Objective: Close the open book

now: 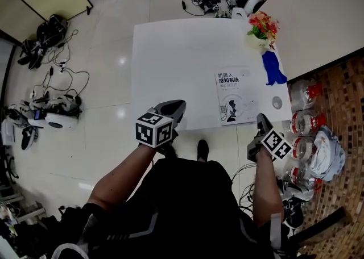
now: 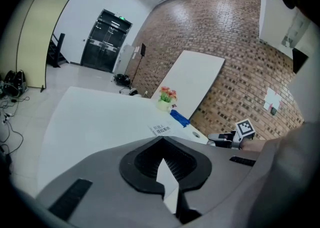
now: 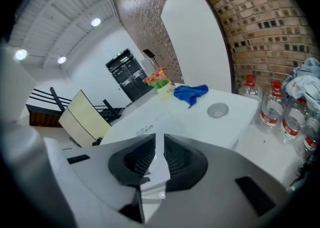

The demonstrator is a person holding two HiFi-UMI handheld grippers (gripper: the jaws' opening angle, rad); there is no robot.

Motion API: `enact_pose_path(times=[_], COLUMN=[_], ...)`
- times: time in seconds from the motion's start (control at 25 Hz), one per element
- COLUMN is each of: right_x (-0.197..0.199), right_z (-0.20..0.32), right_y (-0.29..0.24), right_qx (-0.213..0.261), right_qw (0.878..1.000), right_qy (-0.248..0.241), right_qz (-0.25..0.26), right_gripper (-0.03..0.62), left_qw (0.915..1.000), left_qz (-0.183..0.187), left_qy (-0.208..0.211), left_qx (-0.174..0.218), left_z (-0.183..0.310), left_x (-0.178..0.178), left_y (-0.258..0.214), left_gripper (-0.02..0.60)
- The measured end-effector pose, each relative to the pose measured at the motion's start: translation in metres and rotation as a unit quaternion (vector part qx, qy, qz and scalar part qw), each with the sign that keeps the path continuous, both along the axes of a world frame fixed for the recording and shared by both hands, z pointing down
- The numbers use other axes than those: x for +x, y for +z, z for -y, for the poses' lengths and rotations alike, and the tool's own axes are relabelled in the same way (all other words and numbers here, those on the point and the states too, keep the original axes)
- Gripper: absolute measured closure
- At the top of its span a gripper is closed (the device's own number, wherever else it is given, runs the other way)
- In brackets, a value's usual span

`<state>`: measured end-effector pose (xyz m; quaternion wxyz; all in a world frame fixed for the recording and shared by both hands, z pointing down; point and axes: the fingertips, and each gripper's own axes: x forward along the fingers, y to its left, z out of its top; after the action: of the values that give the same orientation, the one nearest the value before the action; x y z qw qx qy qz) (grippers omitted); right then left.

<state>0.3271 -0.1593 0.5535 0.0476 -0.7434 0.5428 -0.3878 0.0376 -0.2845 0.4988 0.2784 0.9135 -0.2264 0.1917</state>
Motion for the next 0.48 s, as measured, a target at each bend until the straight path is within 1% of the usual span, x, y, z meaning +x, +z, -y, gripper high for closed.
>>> enact_pose_path(times=[0.16,0.28,0.36,0.48], right_x=[-0.010,-0.023,-0.033,-0.048], right_z=[0.027,0.044,0.052,0.060], right_y=[-0.064,-0.111,-0.139,-0.172], right_qx=[0.068,0.113,0.139,0.162], right_qw=[0.996,0.988,0.983,0.973], right_qy=[-0.037,-0.070,-0.084,-0.105], right_qz=[-0.045,-0.075,-0.089,-0.129], right_gripper=[0.563,0.563,0.565,0.566], left_qw=[0.9995,0.9981,0.9966,0.9934], left_qz=[-0.020,-0.038,-0.052,-0.070], left_qy=[-0.016,-0.020,-0.023,-0.022], left_qx=[0.021,0.043,0.059,0.088], left_z=[0.011,0.018,0.023,0.027], left_x=[-0.011,-0.014,-0.015,-0.016], left_y=[-0.020,-0.037,-0.050,-0.072], left_gripper=[0.586,0.586,0.586,0.586])
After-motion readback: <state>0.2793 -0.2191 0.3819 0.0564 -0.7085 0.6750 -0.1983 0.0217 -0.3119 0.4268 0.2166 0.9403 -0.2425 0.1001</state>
